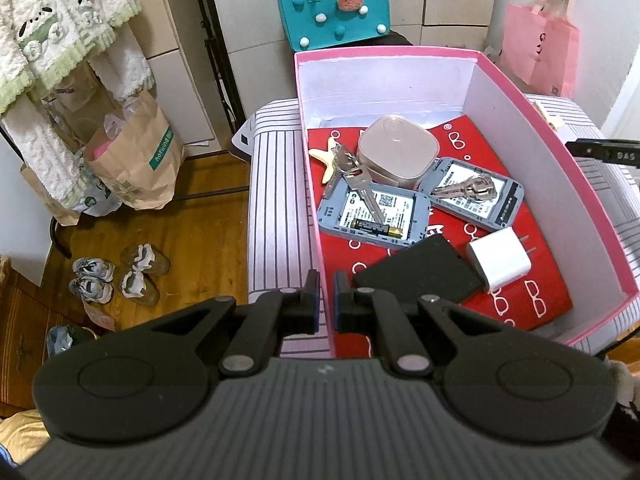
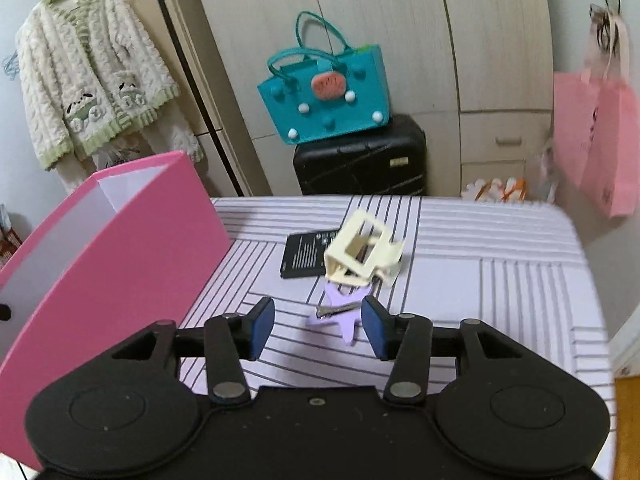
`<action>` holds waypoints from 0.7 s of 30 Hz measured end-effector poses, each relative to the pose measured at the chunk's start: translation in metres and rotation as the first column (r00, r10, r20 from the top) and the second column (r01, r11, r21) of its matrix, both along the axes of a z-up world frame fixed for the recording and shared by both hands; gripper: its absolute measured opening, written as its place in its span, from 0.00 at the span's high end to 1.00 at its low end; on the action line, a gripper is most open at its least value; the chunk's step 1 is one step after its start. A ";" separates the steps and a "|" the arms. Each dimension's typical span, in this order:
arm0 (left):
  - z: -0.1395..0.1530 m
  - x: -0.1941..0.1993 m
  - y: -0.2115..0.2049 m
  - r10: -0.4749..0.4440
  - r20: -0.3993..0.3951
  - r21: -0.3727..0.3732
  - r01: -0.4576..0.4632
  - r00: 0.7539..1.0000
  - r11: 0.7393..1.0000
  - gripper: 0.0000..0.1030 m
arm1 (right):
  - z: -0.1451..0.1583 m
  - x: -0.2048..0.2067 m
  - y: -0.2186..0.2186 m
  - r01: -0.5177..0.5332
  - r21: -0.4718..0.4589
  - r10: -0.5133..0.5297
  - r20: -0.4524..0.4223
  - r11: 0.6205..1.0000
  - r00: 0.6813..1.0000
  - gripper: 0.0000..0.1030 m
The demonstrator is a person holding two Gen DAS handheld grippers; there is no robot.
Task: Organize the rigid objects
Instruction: 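Grasp the purple star hair clip with the right tool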
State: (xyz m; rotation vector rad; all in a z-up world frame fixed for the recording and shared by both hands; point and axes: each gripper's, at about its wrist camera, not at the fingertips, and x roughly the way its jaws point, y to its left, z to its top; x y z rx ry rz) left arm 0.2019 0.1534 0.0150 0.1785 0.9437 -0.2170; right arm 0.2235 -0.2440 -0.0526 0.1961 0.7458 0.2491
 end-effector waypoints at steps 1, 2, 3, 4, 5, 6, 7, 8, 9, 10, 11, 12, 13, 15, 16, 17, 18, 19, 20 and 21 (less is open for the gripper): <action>0.000 0.000 -0.001 -0.005 0.002 0.007 0.005 1.000 1.000 0.95 | -0.003 0.000 0.003 0.006 -0.017 -0.006 0.004 1.000 1.000 0.43; 0.000 -0.001 -0.001 -0.008 0.002 0.012 0.008 1.000 1.000 0.95 | -0.006 0.001 0.005 0.018 -0.047 -0.017 0.015 0.999 1.000 0.42; -0.001 0.000 -0.001 -0.008 -0.002 0.009 0.008 1.000 1.000 0.95 | -0.009 0.000 0.009 0.041 -0.095 -0.037 0.038 0.995 0.999 0.36; -0.001 0.000 -0.001 -0.006 -0.003 0.006 0.006 1.000 1.000 0.95 | -0.012 -0.001 0.014 0.059 -0.144 -0.050 0.066 0.988 0.997 0.32; -0.001 0.000 -0.001 -0.005 -0.002 0.004 0.005 1.000 1.000 0.95 | -0.014 -0.003 0.018 0.058 -0.170 -0.045 0.084 0.984 0.995 0.31; -0.001 0.000 -0.001 -0.003 -0.003 0.003 0.003 1.000 1.000 0.95 | -0.016 -0.003 0.021 0.045 -0.187 -0.029 0.091 0.981 0.995 0.31; 0.000 0.000 -0.001 0.000 -0.004 0.000 0.000 1.000 1.000 0.95 | -0.019 -0.002 0.023 0.031 -0.188 -0.015 0.088 0.982 0.996 0.31; 0.000 0.000 -0.001 0.002 -0.006 0.001 -0.002 1.000 1.000 0.95 | -0.020 0.001 0.023 0.023 -0.178 -0.008 0.084 0.984 0.996 0.31; 0.000 0.001 -0.002 0.002 -0.007 0.005 -0.002 1.000 1.000 0.95 | -0.021 0.002 0.022 0.038 -0.161 -0.024 0.087 0.986 0.996 0.31; 0.000 0.002 -0.004 0.003 -0.008 0.011 -0.003 1.000 1.000 0.95 | -0.021 0.002 0.018 0.065 -0.138 -0.052 0.095 0.988 0.994 0.31; 0.000 0.002 -0.005 0.003 -0.008 0.016 -0.003 1.000 1.000 0.95 | -0.020 0.003 0.015 0.087 -0.109 -0.076 0.100 0.990 0.992 0.31; 0.000 0.002 -0.006 0.002 -0.008 0.021 -0.002 1.000 1.000 0.95 | -0.021 0.004 0.014 0.088 -0.091 -0.079 0.096 0.992 0.992 0.31; 0.000 0.001 -0.006 0.001 -0.007 0.024 -0.001 1.000 1.000 0.95 | -0.022 0.007 0.013 0.079 -0.083 -0.071 0.088 0.993 0.994 0.31; 0.000 0.002 -0.006 0.004 -0.007 0.022 -0.003 1.000 1.000 0.95 | -0.026 0.010 0.015 0.063 -0.110 -0.056 0.068 0.992 0.996 0.31; 0.000 0.002 -0.006 0.003 -0.008 0.020 -0.003 1.000 1.000 0.95 | -0.028 0.011 0.017 0.063 -0.132 -0.053 0.073 0.989 0.996 0.31; 0.000 0.001 -0.007 0.003 -0.007 0.018 -0.003 1.000 1.000 0.95 | -0.030 0.010 0.018 0.063 -0.150 -0.051 0.085 0.987 0.995 0.31; 0.000 0.001 -0.006 0.003 -0.006 0.017 -0.003 1.000 1.000 0.95 | -0.031 0.009 0.020 0.069 -0.167 -0.054 0.096 0.983 0.994 0.31; 0.000 0.001 -0.007 0.004 -0.005 0.018 -0.004 1.000 1.000 0.95 | -0.032 0.009 0.020 0.072 -0.172 -0.056 0.096 0.982 0.994 0.31; 0.000 0.001 -0.006 0.005 -0.005 0.017 -0.005 1.000 1.000 0.95 | -0.031 0.008 0.021 0.073 -0.178 -0.056 0.097 0.981 0.994 0.32; 0.000 0.001 -0.006 0.006 -0.005 0.020 -0.006 1.000 1.000 0.95 | -0.031 0.006 0.022 0.074 -0.188 -0.056 0.099 0.979 0.994 0.42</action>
